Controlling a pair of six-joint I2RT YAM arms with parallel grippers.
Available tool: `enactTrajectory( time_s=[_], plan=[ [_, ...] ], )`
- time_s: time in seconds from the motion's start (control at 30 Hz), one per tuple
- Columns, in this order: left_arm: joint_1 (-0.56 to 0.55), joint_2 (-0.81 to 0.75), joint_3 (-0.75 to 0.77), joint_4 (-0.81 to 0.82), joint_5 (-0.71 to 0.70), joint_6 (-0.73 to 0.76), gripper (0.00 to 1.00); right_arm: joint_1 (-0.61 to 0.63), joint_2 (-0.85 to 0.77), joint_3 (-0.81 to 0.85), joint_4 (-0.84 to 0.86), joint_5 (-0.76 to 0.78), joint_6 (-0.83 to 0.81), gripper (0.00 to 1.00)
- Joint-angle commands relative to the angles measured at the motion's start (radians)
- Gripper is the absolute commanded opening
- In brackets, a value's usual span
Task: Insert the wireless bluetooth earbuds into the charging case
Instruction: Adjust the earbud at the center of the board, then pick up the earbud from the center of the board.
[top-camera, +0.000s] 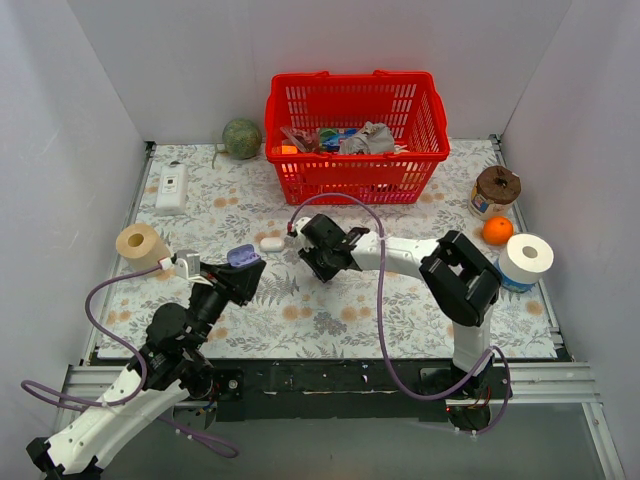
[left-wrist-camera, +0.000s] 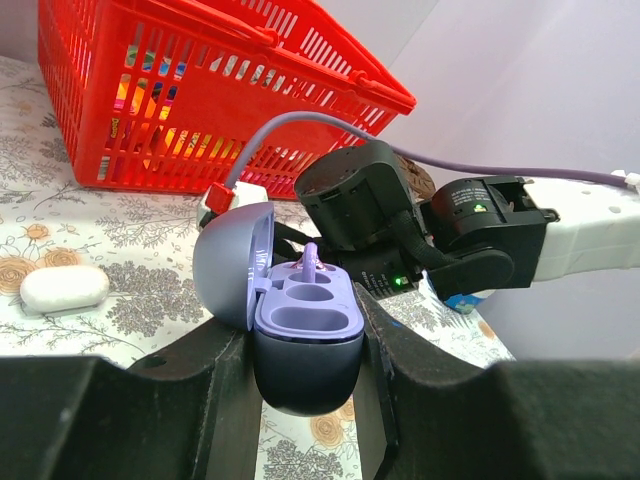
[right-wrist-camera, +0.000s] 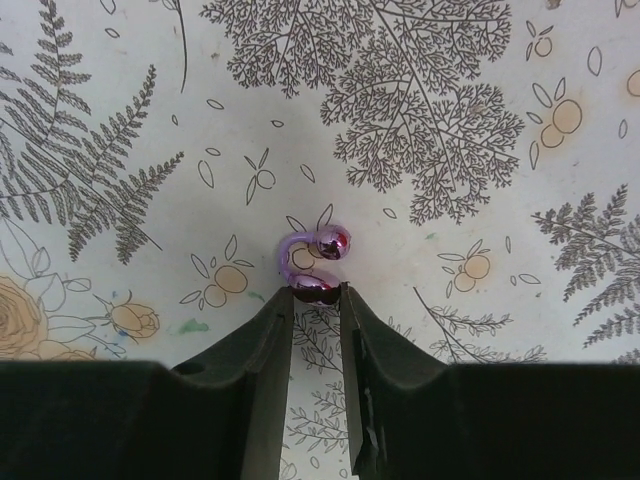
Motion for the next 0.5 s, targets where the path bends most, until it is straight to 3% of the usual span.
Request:
enactTrajectory(
  time_s=[0.0, 0.17, 0.3, 0.37, 0.47],
  plan=[
    [0.003, -0.017, 0.006, 0.000, -0.012, 0.011, 0.00, -0.017, -0.024, -0.024, 0.068, -0.080, 0.128, 0.30],
    [0.004, -0.023, 0.006, -0.002, -0.009, 0.008, 0.00, -0.031, -0.085, -0.104, 0.152, -0.152, 0.304, 0.20],
    [0.004, -0.025, 0.002, 0.006, -0.008, 0.004, 0.00, -0.031, -0.137, -0.206, 0.293, -0.231, 0.534, 0.17],
    [0.003, -0.023, -0.001, 0.009, -0.003, 0.002, 0.00, -0.031, -0.154, -0.240, 0.442, -0.299, 0.663, 0.25],
    [0.003, -0.026, 0.002, 0.008, 0.000, 0.001, 0.00, -0.018, -0.165, -0.222, 0.459, -0.315, 0.694, 0.37]
  ],
)
